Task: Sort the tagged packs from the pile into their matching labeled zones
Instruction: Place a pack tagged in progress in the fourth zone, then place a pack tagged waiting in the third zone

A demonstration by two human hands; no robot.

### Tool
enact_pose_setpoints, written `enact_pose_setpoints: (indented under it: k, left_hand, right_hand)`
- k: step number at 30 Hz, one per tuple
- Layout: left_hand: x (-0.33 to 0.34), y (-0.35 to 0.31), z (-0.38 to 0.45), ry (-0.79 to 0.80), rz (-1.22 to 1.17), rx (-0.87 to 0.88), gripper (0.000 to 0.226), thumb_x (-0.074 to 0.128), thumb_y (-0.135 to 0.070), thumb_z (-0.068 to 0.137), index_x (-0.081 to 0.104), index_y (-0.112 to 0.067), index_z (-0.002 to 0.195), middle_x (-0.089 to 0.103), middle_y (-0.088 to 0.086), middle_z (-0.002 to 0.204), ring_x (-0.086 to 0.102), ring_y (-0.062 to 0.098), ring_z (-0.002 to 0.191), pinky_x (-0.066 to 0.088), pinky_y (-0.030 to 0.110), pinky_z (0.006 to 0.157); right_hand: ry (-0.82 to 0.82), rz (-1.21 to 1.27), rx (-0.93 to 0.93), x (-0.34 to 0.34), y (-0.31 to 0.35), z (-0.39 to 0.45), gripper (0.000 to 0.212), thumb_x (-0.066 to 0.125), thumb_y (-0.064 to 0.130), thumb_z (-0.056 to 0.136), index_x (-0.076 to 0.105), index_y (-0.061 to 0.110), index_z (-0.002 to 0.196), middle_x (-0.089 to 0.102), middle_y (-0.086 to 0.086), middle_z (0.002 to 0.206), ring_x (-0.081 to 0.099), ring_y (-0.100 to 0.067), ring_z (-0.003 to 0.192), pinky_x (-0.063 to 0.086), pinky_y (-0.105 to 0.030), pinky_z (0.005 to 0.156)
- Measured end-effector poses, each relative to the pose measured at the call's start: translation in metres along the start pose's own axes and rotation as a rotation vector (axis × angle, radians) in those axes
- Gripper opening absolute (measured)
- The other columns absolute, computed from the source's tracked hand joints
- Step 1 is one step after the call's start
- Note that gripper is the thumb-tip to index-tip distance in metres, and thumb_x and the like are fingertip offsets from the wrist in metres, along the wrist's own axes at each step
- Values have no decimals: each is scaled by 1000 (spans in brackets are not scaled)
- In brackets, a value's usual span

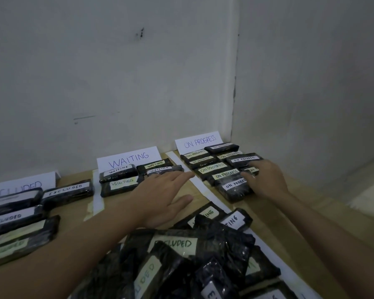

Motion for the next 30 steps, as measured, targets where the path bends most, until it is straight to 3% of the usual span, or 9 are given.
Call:
enact_pose_setpoints:
  k: [3, 6, 8, 10, 14, 21, 24, 27, 30]
  left_hand:
    - [-1, 3, -5, 5, -27, -22, 69, 10, -57, 82, 16, -29, 145, 25, -8, 152, 24, 10, 139, 22, 30, 112]
    - [-4, 4, -16, 7, -20, -34, 60, 16, -53, 90, 17, -29, 145, 27, -8, 151, 27, 9, 136, 23, 29, 110]
    - [-6, 9, -26, 8, -9, -46, 55, 19, -51, 94, 17, -29, 145, 26, -10, 151, 27, 8, 135, 21, 25, 108]
    - [-10, 15, -38, 5, -3, -66, 54, 18, -51, 94, 17, -30, 144, 27, -11, 150, 28, 7, 134, 22, 23, 105]
    - [-15, 33, -60, -3, -29, -118, 49, 27, -44, 98, 17, -31, 144, 30, -11, 148, 33, 8, 130, 24, 21, 102]
    - [-24, 62, -79, -199, -323, -258, 49, 49, -38, 92, 33, -27, 138, 44, -10, 139, 42, 5, 125, 34, 20, 102]
    - [-39, 73, -86, -374, -623, -320, 35, 55, -27, 91, 49, -24, 125, 60, -8, 119, 55, 5, 109, 47, 26, 95]
    - [-54, 83, -103, -515, -866, -375, 23, 52, -18, 93, 54, -27, 114, 65, -10, 107, 61, 4, 98, 52, 19, 75]
    - [-60, 96, -122, -583, -1118, -431, 24, 51, -13, 93, 57, -20, 116, 69, -5, 105, 68, 10, 87, 54, 26, 71]
  right_hand:
    - [338, 160, -296, 9, 62, -22, 30, 64, 22, 87, 64, 19, 117, 65, 2, 108, 58, -9, 90, 47, -25, 80]
    - [776, -36, -452, 42, 97, -57, 37, 62, 25, 87, 58, 28, 124, 57, 9, 112, 52, -5, 102, 41, -28, 90]
    - [918, -193, -501, 57, 106, -69, 43, 59, 21, 89, 53, 34, 129, 48, 6, 136, 45, -15, 122, 36, -32, 102]
    - [972, -252, -534, 62, 113, -74, 44, 56, 15, 89, 54, 34, 128, 50, 4, 136, 47, -16, 118, 38, -29, 96]
    - [878, -171, -536, 59, 128, -68, 37, 61, 5, 83, 65, 25, 114, 60, 1, 117, 55, -15, 105, 48, -28, 85]
    - [358, 221, -686, 15, 181, -53, 31, 63, -3, 79, 72, 22, 95, 56, 4, 93, 53, -8, 87, 41, -16, 73]
    - [313, 433, -688, -6, 207, -59, 32, 64, 4, 84, 69, 28, 103, 59, 6, 96, 55, -4, 90, 46, -15, 78]
    - [330, 660, -624, -23, 233, -70, 39, 65, 5, 84, 62, 39, 103, 63, 6, 94, 61, -3, 86, 55, -26, 77]
    - [342, 922, -471, -30, 246, -76, 35, 68, 2, 81, 64, 30, 102, 66, 0, 90, 67, -10, 79, 56, -35, 78]
Point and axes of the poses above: each hand's wrist, its own z-axis towards the middle knuckle, its own x-axis out of the palm, y = z × x, the point moved 8 cm from there along z, towards the middle knuckle
